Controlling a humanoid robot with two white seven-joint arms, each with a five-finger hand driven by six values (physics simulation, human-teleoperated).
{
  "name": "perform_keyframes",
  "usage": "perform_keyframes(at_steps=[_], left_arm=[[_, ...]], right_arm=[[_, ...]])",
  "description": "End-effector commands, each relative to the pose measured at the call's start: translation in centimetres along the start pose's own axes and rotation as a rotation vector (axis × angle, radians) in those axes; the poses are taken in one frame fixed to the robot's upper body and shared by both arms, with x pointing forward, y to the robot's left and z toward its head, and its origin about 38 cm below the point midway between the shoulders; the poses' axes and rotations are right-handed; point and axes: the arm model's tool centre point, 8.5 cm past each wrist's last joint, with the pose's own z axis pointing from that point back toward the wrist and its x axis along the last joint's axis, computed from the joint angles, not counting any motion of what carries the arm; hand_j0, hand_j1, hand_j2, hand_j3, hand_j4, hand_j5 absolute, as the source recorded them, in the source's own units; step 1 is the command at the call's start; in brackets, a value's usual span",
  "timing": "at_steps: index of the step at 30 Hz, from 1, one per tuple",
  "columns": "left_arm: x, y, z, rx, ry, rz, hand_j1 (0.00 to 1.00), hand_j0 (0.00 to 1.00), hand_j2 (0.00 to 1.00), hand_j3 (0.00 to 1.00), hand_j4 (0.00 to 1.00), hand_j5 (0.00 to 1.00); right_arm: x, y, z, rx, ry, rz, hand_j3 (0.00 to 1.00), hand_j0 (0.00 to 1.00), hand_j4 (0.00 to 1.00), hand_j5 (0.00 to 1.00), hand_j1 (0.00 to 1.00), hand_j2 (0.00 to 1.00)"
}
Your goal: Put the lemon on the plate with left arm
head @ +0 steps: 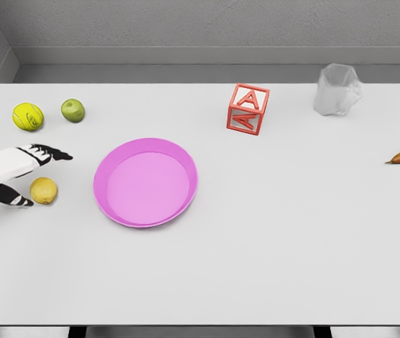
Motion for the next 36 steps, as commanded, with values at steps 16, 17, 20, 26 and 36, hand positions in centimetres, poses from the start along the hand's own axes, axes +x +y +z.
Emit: perform_keyframes(at_steps=[16,17,20,26,36], left_arm=[[0.2,-1.5,-0.6,-0.077,0.002,-0.036,0.8,0.8,0.8,0.8,0.8,0.8],[0.3,-1.7,-0.7,-0.085,-0.002,-0.034,0.8,0.8,0.8,0.8,0.8,0.8],[0.3,-1.8,-0.7,-0.092,0.002,-0.044,0.76,0.76,0.76,0.76,0.76,0.76],[0.4,-1.9,-0.7,-0.1,0.001,-0.053,0.7,0.7,0.7,0.7,0.7,0.7],[0.1,-1.4,-0.5,-0.109,0.015,-0.076,0.57,0.57,0.57,0.57,0.57,0.57]], right_arm=[[0.0,0.0,0.0,0.0,0.0,0.0,1.0,1.0,1.0,1.0,1.0,1.0],[0.0,0.0,0.0,0.0,0.0,0.0,1.0,1.0,1.0,1.0,1.0,1.0],[0.0,0.0,0.0,0.0,0.0,0.0,1.0,1.0,1.0,1.0,1.0,1.0],[0.0,0.0,0.0,0.0,0.001,0.0,1.0,1.0,1.0,1.0,1.0,1.0],[0.0,0.0,0.0,0.0,0.0,0.0,1.0,1.0,1.0,1.0,1.0,1.0]])
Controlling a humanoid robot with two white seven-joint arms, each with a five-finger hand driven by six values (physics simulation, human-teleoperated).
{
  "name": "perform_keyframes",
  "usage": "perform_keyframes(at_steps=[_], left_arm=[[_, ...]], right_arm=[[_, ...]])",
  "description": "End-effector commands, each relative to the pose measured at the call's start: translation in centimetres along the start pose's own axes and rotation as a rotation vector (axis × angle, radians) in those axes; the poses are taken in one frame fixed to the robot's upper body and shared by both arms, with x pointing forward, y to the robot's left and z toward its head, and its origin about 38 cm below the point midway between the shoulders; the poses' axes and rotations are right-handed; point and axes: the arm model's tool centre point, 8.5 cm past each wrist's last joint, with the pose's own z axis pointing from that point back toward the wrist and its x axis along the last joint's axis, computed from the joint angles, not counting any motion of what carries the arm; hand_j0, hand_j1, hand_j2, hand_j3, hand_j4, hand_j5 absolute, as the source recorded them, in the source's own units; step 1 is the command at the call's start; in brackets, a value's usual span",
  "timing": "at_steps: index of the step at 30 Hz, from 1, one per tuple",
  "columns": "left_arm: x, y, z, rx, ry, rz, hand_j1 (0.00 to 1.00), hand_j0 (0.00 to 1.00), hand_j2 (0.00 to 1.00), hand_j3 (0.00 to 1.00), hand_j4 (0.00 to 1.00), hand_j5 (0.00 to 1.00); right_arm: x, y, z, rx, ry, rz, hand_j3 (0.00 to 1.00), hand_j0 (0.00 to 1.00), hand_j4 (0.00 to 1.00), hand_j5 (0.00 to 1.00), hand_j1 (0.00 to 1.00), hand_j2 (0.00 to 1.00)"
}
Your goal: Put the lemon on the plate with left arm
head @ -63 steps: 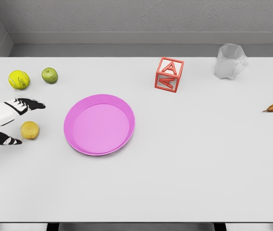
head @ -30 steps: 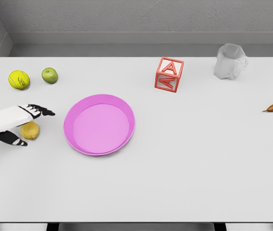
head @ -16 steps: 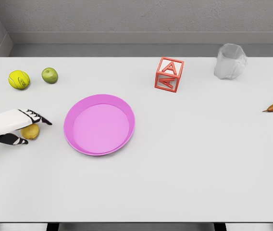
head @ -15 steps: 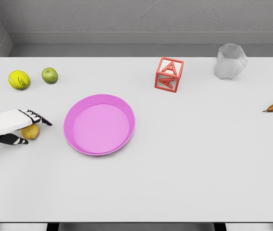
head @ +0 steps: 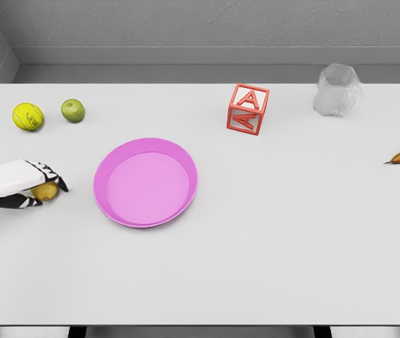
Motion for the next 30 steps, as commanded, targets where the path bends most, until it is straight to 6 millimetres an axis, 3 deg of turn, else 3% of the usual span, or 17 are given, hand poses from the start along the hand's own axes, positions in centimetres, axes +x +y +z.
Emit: perform_keyframes(at_steps=[1,5,9,19,30], left_arm=[[-0.1,0.0,0.1,-0.003,0.005,-0.003,0.55,0.55,0.55,0.55,0.55,0.55],[-0.1,0.3,0.1,-0.001,0.005,-0.011,0.53,0.53,0.53,0.53,0.53,0.53],[0.0,1.9,0.1,0.035,0.0,-0.028,0.53,0.53,0.53,0.53,0.53,0.53],[4.3,5.5,-0.9,0.111,-0.122,-0.128,0.49,0.49,0.49,0.49,0.49,0.49],[6.6,6.5,-2.0,0.144,-0.183,-0.162,0.49,0.49,0.49,0.49,0.49,0.49]], right_arm=[[0.0,0.0,0.0,0.0,0.0,0.0,1.0,1.0,1.0,1.0,1.0,1.0],[0.0,0.0,0.0,0.0,0.0,0.0,1.0,1.0,1.0,1.0,1.0,1.0],[0.0,0.0,0.0,0.0,0.001,0.0,1.0,1.0,1.0,1.0,1.0,1.0],[0.0,0.0,0.0,0.0,0.001,0.0,1.0,1.0,1.0,1.0,1.0,1.0],[0.0,0.0,0.0,0.0,0.0,0.0,1.0,1.0,1.0,1.0,1.0,1.0]])
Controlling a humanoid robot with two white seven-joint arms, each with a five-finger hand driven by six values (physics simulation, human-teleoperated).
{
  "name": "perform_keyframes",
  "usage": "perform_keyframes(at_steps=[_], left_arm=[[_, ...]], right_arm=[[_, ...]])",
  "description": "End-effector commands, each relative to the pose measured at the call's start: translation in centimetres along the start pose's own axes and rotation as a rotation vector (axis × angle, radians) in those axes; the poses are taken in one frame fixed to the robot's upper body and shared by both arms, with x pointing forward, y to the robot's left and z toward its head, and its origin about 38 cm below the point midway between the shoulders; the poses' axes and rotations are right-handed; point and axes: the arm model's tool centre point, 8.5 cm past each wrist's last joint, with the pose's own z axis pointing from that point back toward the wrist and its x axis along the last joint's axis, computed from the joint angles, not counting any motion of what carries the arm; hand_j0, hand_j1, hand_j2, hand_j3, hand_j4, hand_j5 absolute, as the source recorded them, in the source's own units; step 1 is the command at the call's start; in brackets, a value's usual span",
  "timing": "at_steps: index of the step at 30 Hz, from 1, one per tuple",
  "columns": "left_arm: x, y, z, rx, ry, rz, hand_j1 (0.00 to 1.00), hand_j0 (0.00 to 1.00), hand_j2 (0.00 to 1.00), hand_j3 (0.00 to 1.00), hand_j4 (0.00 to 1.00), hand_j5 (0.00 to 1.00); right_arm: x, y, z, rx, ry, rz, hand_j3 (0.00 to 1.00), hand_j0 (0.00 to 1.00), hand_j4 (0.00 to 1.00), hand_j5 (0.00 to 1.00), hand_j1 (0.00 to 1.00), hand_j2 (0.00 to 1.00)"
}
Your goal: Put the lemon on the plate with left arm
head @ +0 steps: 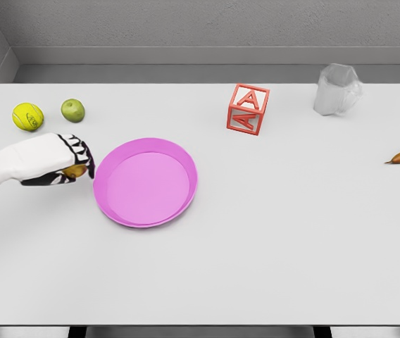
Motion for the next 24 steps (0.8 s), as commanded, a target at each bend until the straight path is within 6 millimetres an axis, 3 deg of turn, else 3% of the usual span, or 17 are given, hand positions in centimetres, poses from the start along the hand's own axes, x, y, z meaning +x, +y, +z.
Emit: perform_keyframes(at_steps=[1,10,18,19,20,24], left_arm=[[0.9,-0.1,-0.9,0.006,-0.031,0.005,0.49,0.49,0.49,0.49,0.49,0.49],[2.6,0.8,-3.4,0.038,-0.087,-0.031,0.49,0.49,0.49,0.49,0.49,0.49],[5.7,1.5,-6.8,0.068,-0.185,-0.065,0.51,0.51,0.51,0.51,0.51,0.51],[6.0,1.5,-7.2,0.066,-0.2,-0.067,0.61,0.61,0.61,0.61,0.61,0.61],[6.2,1.6,-7.3,0.078,-0.207,-0.054,0.98,0.98,0.98,0.98,0.98,0.98],[6.0,1.5,-7.2,0.076,-0.2,-0.054,1.0,1.0,1.0,1.0,1.0,1.0]], right_arm=[[0.0,0.0,0.0,0.0,0.0,0.0,1.0,1.0,1.0,1.0,1.0,1.0],[0.0,0.0,0.0,0.0,0.0,0.0,1.0,1.0,1.0,1.0,1.0,1.0],[0.0,0.0,0.0,0.0,0.0,0.0,1.0,1.0,1.0,1.0,1.0,1.0],[0.0,0.0,0.0,0.0,0.0,0.0,1.0,1.0,1.0,1.0,1.0,1.0],[0.0,0.0,0.0,0.0,0.001,0.0,1.0,1.0,1.0,1.0,1.0,1.0],[0.0,0.0,0.0,0.0,0.0,0.0,1.0,1.0,1.0,1.0,1.0,1.0]])
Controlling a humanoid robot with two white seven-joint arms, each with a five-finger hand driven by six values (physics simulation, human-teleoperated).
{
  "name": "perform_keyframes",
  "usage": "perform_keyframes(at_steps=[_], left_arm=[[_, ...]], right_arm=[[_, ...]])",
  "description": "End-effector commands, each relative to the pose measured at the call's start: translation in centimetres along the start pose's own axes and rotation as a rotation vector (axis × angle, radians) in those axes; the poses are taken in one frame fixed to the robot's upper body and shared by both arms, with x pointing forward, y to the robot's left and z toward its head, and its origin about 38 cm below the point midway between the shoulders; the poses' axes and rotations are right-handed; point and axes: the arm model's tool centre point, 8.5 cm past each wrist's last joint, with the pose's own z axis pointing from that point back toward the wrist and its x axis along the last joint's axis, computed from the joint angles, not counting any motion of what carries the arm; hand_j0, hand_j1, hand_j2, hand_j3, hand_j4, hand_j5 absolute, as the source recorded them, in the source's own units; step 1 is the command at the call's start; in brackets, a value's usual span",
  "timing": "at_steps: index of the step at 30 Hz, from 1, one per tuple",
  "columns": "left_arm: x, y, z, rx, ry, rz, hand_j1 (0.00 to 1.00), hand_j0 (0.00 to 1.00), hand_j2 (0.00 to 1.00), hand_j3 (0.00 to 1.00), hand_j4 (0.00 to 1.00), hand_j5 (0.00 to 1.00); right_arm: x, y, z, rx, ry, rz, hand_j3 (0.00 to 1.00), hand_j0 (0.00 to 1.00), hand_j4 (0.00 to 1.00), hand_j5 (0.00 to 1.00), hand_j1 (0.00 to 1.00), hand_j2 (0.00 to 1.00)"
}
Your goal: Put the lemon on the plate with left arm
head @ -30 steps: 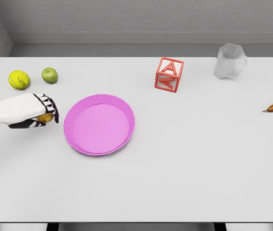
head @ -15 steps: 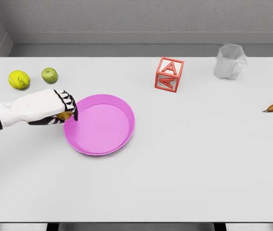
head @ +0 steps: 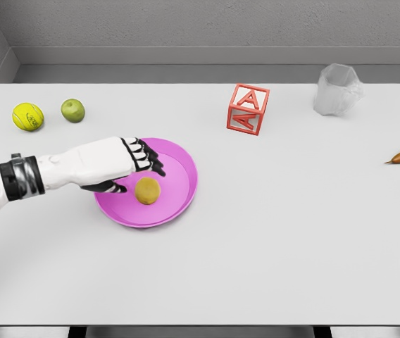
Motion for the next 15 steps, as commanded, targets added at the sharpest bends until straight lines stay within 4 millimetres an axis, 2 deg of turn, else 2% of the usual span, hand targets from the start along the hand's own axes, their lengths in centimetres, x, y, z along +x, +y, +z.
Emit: perform_keyframes(at_steps=[1,2,3,7,9,10,12,13,14,15], left_arm=[[-0.3,0.2,0.3,0.006,0.01,0.004,1.0,1.0,1.0,1.0,1.0,1.0],[-0.9,0.6,1.0,0.008,0.031,-0.006,1.0,1.0,1.0,1.0,1.0,1.0],[-3.0,1.6,4.1,0.019,0.127,-0.021,1.0,1.0,1.0,1.0,1.0,1.0],[-6.5,1.2,10.1,0.013,0.304,0.018,1.0,1.0,1.0,1.0,1.0,1.0],[-8.6,1.1,14.0,0.027,0.413,0.051,1.0,1.0,1.0,1.0,1.0,1.0],[-8.7,1.0,14.5,0.026,0.427,0.056,1.0,1.0,1.0,1.0,1.0,1.0],[-8.2,-0.8,14.3,-0.007,0.415,0.087,1.0,1.0,1.0,1.0,1.0,1.0],[-7.6,-1.4,13.8,-0.022,0.395,0.092,1.0,1.0,1.0,1.0,1.0,1.0],[-6.6,-1.2,12.6,-0.032,0.352,0.073,1.0,1.0,1.0,1.0,1.0,1.0],[-6.5,-1.6,12.5,-0.069,0.347,0.08,1.0,1.0,1.0,1.0,1.0,1.0]], right_arm=[[0.0,0.0,0.0,0.0,-0.001,0.0,1.0,1.0,1.0,1.0,1.0,1.0],[0.0,0.0,0.0,0.0,-0.001,0.0,1.0,1.0,1.0,1.0,1.0,1.0],[0.0,0.0,0.0,0.0,-0.001,0.0,1.0,1.0,1.0,1.0,1.0,1.0],[0.0,0.0,0.0,0.0,0.001,0.0,1.0,1.0,1.0,1.0,1.0,1.0],[0.0,0.0,0.0,0.0,-0.001,0.0,1.0,1.0,1.0,1.0,1.0,1.0],[0.0,0.0,0.0,0.0,-0.001,0.0,1.0,1.0,1.0,1.0,1.0,1.0],[0.0,0.0,0.0,0.0,0.001,0.0,1.0,1.0,1.0,1.0,1.0,1.0],[0.0,0.0,0.0,0.0,-0.001,0.0,1.0,1.0,1.0,1.0,1.0,1.0],[0.0,0.0,0.0,0.0,0.001,0.0,1.0,1.0,1.0,1.0,1.0,1.0],[0.0,0.0,0.0,0.0,-0.001,0.0,1.0,1.0,1.0,1.0,1.0,1.0]])
